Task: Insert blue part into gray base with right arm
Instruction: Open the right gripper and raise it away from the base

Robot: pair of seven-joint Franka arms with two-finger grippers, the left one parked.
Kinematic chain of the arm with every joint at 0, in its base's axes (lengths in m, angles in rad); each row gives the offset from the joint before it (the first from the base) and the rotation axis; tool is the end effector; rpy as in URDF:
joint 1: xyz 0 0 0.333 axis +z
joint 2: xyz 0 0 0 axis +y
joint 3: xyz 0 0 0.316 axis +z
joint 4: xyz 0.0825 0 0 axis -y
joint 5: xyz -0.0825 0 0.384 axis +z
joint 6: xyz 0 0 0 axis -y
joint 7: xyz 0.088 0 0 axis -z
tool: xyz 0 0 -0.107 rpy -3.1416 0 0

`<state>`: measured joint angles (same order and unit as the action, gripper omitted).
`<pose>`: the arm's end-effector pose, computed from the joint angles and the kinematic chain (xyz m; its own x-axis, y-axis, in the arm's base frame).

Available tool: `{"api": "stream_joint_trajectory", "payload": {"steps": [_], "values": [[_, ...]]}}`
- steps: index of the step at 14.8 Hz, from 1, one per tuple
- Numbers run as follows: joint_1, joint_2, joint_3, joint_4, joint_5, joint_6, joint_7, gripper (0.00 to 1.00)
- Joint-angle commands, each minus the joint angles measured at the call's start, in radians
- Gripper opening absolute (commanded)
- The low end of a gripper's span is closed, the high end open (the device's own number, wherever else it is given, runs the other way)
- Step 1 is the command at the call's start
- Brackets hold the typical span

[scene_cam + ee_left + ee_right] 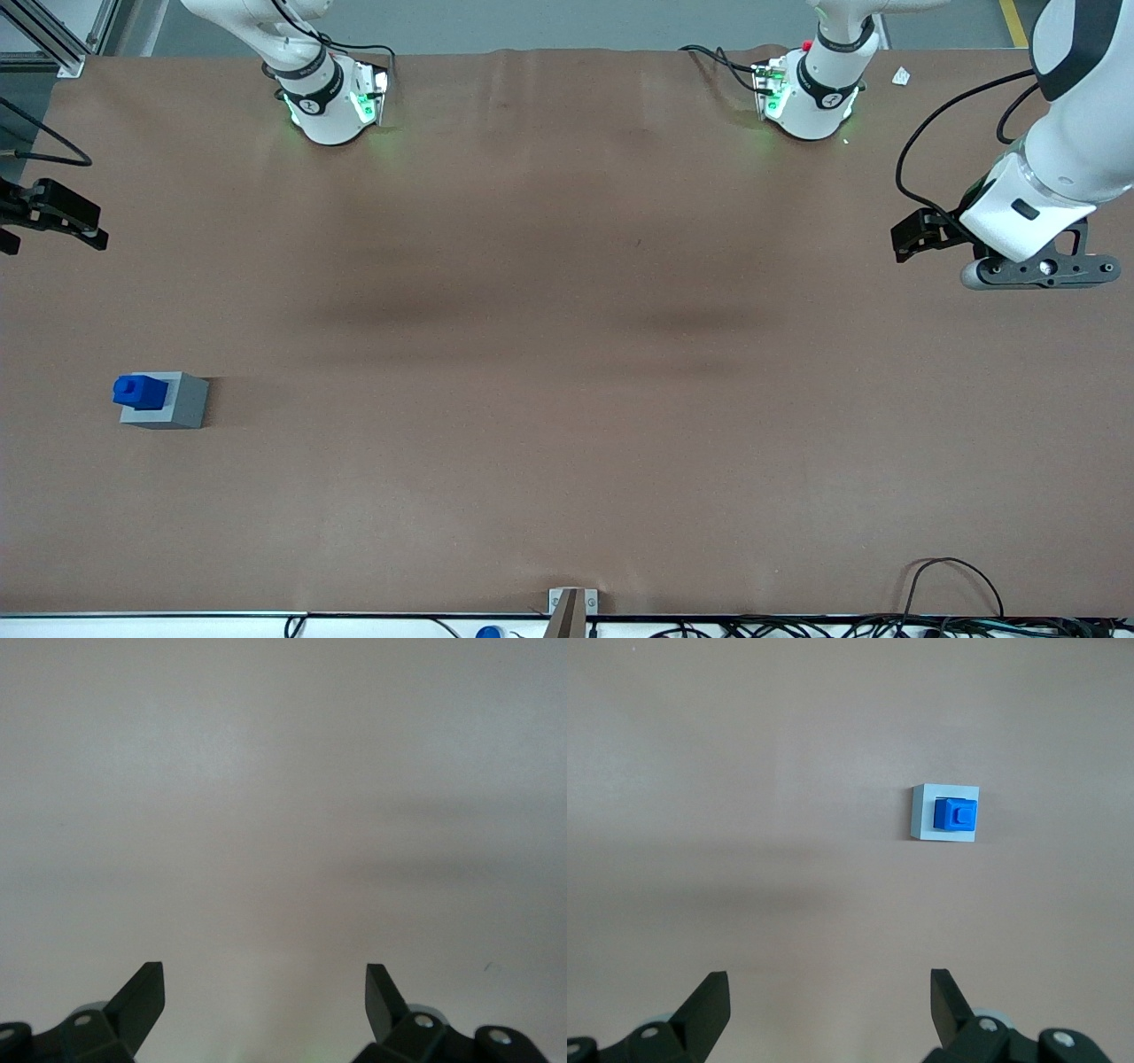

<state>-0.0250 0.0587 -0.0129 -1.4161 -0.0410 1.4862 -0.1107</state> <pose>0.5639 -0.0258 0.6567 0.9976 0.0692 0.0068 0.0689 -0.9967 0.0426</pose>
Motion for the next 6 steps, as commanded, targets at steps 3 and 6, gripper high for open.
{"api": "stream_joint_trajectory", "payload": {"steps": [3, 6], "values": [[0.013, -0.033, -0.004, -0.018, -0.008, 0.006, 0.016, 1.00], [0.010, -0.031, -0.006, -0.018, -0.004, 0.020, 0.017, 1.00]]}}
